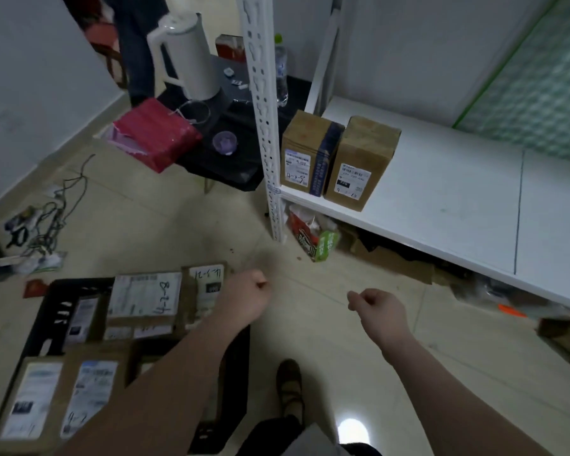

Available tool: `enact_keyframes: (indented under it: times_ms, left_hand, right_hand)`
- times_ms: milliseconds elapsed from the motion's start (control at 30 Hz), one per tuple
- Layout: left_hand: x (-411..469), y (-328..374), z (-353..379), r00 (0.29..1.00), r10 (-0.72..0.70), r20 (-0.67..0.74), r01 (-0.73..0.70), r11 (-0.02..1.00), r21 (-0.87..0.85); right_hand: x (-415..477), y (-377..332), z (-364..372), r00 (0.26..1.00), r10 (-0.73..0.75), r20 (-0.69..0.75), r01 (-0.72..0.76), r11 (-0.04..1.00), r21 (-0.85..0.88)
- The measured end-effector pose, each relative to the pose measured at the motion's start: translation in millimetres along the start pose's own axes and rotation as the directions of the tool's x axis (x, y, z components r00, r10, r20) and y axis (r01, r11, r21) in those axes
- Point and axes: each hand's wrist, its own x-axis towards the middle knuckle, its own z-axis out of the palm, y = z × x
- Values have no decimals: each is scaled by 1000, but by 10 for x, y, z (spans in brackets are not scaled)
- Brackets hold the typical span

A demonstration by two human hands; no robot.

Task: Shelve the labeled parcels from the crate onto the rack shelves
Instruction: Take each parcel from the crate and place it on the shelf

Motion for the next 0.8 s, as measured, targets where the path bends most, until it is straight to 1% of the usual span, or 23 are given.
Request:
enact_keyframes:
  times_ms: [67, 167, 233, 300, 367, 467, 533, 600, 667, 800]
  left_hand:
    - [-252, -221, 20, 999, -51, 3, 51, 996, -74]
    - [-676, -532, 116, 993, -110, -41, 105, 988, -114]
    - [-993, -726, 219, 989, -139, -59, 130, 984, -124]
    - [-1312, -915, 338, 987, -160, -24, 156, 981, -111]
    - [-1592, -1089, 430, 983, -182, 1, 181, 979, -98]
    - [-1927, -1352, 412, 977, -211, 17, 211, 958, -196]
    - [-2095, -1528, 329, 974, -226, 10, 222, 949, -224]
    - [-2188, -1717, 236, 968, -247, -41, 233, 949, -215]
    - [-2221, -1918, 159, 961, -266, -81, 247, 949, -194]
    - [-2236, -2345, 81, 955, -292, -40, 288, 954, -88]
  right_hand:
    - [-204, 94, 56, 1000, -12, 13, 12, 999, -36]
    - [-514, 259, 167, 998, -37, 52, 40, 997, -59]
    - [-739, 371, 246, 996, -49, 70, 52, 998, -46]
    - [-1000, 491, 326, 994, -50, 94, 50, 999, 1]
    - [-1249, 610, 409, 988, -47, 146, 45, 999, 16]
    - [-1536, 734, 572, 970, -8, 242, 10, 1000, -5]
    - [-1667, 763, 706, 953, 10, 304, -6, 1000, -13]
    - [-1771, 731, 834, 933, 11, 361, -8, 1000, -11]
    - [-1853, 677, 952, 921, 1, 388, 3, 1000, -8]
    - [-1923, 594, 1189, 923, 23, 385, -1, 998, -57]
